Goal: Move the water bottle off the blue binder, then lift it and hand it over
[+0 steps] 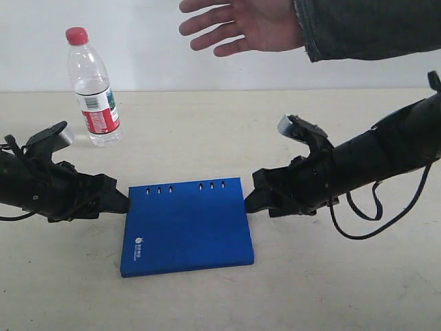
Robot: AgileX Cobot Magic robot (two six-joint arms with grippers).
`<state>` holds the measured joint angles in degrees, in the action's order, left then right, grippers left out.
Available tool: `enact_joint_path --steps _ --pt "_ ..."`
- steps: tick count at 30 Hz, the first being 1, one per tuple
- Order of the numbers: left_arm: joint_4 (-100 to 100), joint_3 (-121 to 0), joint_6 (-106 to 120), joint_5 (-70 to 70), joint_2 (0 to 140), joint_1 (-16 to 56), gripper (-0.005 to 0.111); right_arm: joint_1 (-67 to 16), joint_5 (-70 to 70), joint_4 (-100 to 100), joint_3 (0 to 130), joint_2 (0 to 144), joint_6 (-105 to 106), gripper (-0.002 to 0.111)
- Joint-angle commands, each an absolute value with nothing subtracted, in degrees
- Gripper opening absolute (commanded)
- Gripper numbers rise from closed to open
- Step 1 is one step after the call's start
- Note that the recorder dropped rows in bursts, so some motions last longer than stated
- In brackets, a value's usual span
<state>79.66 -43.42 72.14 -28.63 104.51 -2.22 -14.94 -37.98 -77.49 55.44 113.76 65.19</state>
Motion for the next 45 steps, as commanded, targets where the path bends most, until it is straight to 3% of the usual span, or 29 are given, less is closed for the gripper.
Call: enact_joint_path --steps 1,6,18,23,28,38,41,42,43,45 --pt "80.59 -43.68 71.8 -28.87 104.43 -2.4 0.062 -15.03 -39.16 -76.26 55.4 115.74 65.23 0.05" --pt "82.85 -43.68 74.18 -31.48 104.43 -2.4 0.062 -15.38 -43.07 -78.28 55.4 117.96 70.04 0.05" --pt "85.24 -43.68 77.57 -34.72 104.43 -2.4 0.062 -15.49 -69.96 -86.67 55.5 118.88 85.83 0.05" --pt "85.24 -43.68 77.57 -34.72 104.43 -2.4 0.062 -15.49 -69.96 -88.49 55.5 118.88 85.58 0.05" --pt "85.24 -43.68 77.57 -37.17 104.43 -2.4 0.062 -17.11 -56.67 -94.21 55.5 119.14 84.67 0.05" --pt "86.3 -43.68 79.94 -41.68 104.43 -2.4 0.062 -20.8 -59.62 -99.95 55.5 119.99 89.9 0.049" --pt "88.02 -43.68 79.94 -38.59 104.32 -2.54 0.062 -20.8 -59.62 -99.95 55.5 119.99 89.9 0.034" --pt "88.02 -43.68 79.94 -37.35 104.32 -2.77 0.062 -20.8 -59.51 -99.95 55.5 119.99 90.08 0.026" --pt "88.02 -43.68 79.94 -35.58 104.21 -3.78 0.062 -20.8 -59.51 -99.95 55.5 119.99 90.64 0.008" --pt "87.15 -43.68 79.29 -34.62 103.47 -5.16 0.062 -20.8 -59.51 -99.95 55.5 119.99 91.48 0.0"
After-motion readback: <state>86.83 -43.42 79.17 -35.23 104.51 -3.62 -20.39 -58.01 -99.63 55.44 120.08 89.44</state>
